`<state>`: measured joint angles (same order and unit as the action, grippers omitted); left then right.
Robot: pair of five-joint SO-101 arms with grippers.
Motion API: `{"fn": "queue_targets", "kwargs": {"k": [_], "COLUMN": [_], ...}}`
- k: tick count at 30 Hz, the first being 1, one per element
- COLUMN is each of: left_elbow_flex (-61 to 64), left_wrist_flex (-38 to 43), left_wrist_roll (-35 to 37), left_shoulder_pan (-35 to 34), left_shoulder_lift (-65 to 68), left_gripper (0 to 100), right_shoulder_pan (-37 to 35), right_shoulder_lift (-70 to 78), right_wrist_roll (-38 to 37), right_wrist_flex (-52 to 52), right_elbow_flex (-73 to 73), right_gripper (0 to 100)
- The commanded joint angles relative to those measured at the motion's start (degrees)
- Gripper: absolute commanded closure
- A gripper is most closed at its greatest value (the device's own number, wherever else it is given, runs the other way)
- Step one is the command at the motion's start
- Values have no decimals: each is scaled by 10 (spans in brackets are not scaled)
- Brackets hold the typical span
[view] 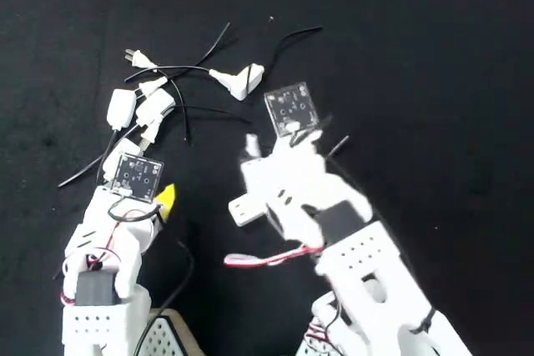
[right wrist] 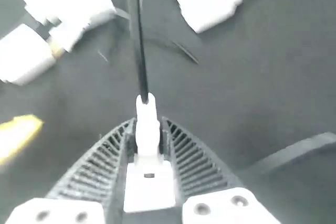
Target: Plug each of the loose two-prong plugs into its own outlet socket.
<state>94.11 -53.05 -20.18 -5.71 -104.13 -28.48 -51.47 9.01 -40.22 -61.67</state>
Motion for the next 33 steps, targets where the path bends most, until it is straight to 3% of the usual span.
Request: {"fn": "queue_targets", "kwargs": {"k": [1,7,15,22,33], "left_elbow_flex": [-50,-65,-75,-113,-124], "left_wrist_flex": [-5,0,0,0,4], "left_wrist_roll": [49,72,73,73,99], "left_shoulder_pan": [42,101,168,196,167], "left_shoulder_lift": [-3,-4,-4,-4,-4], "left_gripper": [745,747,748,748,748], "right_shoulder_pan": [-49,-86,-143,-179,-179], "right_shoulder_lift": [-22,-57,-303,-431,-442], "right_wrist_roll": [115,167,168,163,144], "right_wrist_flex": [201,287,287,135,-4], "right_elbow_flex": [-62,-138,-257,-273,-209], "right_gripper": [987,987,987,987,987]}}
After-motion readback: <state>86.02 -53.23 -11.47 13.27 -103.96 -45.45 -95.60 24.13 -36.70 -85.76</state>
